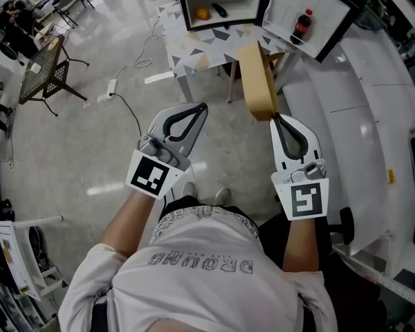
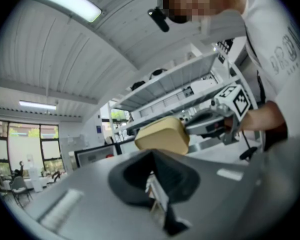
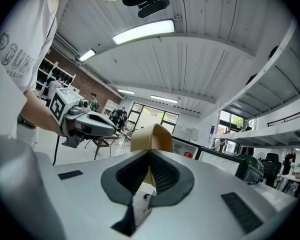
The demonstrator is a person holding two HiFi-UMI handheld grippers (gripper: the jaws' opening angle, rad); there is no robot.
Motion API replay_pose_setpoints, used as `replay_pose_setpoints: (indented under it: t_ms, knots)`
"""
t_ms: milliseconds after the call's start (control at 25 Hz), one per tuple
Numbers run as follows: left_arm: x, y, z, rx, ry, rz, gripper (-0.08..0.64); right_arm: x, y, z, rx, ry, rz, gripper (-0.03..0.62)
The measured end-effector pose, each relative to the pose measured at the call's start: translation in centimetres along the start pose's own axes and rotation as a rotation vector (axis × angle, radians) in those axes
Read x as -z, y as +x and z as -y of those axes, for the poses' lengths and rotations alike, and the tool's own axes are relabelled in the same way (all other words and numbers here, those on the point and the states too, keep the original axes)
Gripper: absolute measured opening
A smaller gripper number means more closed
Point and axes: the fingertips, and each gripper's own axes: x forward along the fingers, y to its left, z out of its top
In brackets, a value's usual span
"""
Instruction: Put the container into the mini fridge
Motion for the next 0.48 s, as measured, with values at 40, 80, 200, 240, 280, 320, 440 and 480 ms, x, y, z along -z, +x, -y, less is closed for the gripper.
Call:
replay_pose_setpoints:
  t_ms: [40, 80, 200, 240, 280, 320, 440, 480]
  knots:
    - [-0.1, 0.2, 0.3, 0.001, 0.008, -0.003, 0.006, 0.1, -0.3, 0.2, -0.001, 0.0, 0.003, 0.012]
    - [-0.2, 0.5, 0.5, 0.0, 0.013, -0.005, 0.006, 0.2, -0.5, 0.5, -0.003, 0.001, 0.005, 0.012]
    - [-0.4, 1.0, 0.9, -0.004, 0.018, -0.005, 0.006, 0.6, -1.0, 1.0, -0.004, 0.002, 0.007, 0.012]
    - [-0.5, 1.1, 1.0, -0.004, 0.022, -0.006, 0.006, 0.7, -1.0, 1.2, -0.005, 0.002, 0.006, 0.012]
    - [-0.5, 1.2, 1.0, -0.005, 0.024, -0.007, 0.006, 0.9, -1.1, 1.4, -0.005, 0.002, 0.005, 0.012]
    - [-0.4, 1.4, 1.0, -0.007, 0.024, -0.008, 0.006, 1.0, -1.0, 1.5, -0.006, 0.004, 0.005, 0.012]
    - [-0.3, 1.9, 0.9, -0.007, 0.03, -0.012, 0.006, 1.2, -0.8, 1.9, -0.009, 0.007, 0.004, 0.012]
    - [-0.2, 2.0, 0.8, -0.009, 0.029, -0.01, 0.006, 1.3, -0.7, 2.0, -0.01, 0.005, 0.003, 0.012]
